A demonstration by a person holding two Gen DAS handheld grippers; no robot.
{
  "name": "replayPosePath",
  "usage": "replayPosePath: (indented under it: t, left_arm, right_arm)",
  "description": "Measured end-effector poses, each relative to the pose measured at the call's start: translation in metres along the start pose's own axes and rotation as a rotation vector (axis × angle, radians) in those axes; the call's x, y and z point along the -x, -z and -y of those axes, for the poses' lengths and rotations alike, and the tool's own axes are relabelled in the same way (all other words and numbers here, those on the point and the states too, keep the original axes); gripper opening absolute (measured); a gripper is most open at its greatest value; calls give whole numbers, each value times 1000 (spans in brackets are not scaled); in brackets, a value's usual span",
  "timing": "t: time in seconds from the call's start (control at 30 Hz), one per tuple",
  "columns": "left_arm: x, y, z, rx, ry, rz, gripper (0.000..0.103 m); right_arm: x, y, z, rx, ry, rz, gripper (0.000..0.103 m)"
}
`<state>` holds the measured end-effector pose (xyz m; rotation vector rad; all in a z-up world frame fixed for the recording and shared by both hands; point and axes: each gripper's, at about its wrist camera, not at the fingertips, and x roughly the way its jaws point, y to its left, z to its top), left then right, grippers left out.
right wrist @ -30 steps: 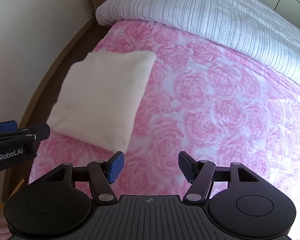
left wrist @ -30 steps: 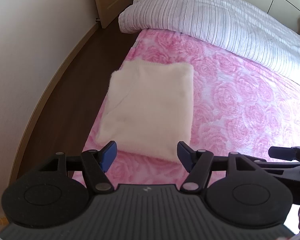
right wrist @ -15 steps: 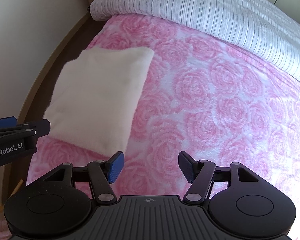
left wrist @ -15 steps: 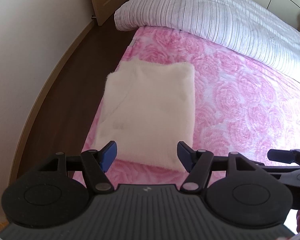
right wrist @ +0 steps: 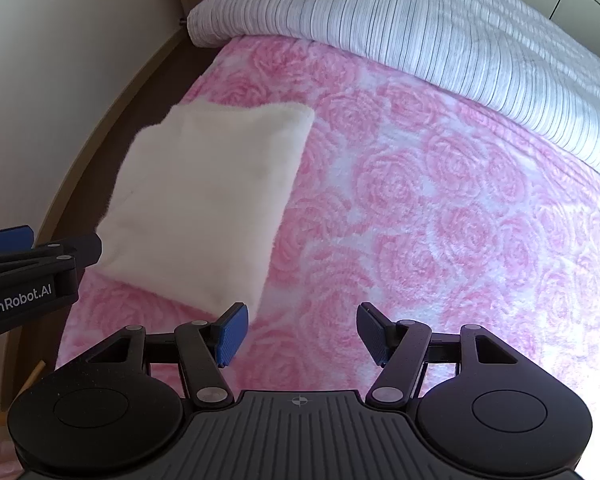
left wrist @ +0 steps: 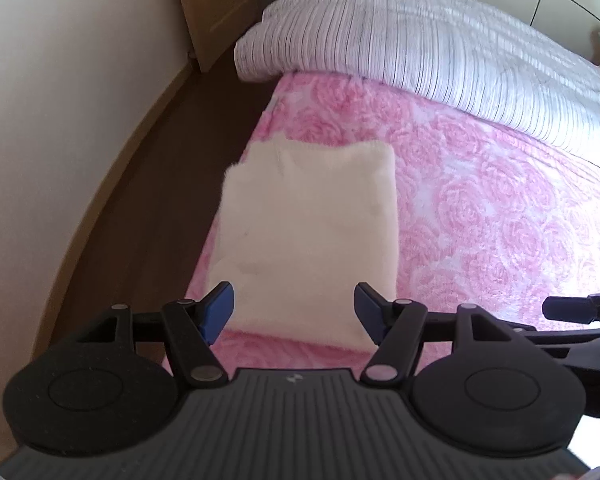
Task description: Fold clothes
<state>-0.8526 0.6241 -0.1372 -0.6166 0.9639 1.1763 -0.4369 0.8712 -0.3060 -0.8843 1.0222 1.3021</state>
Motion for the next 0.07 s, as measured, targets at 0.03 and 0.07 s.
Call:
replayPosePath:
  t: [0.03,0.07]
  left_arm:
    - [4,2,1,-5,-6,13,63]
    - [8,3,1,-10,-11,26,63]
  right_arm:
    - [2,1,0,0,-1,9,64]
    - [5,3,0,0,-3,18,64]
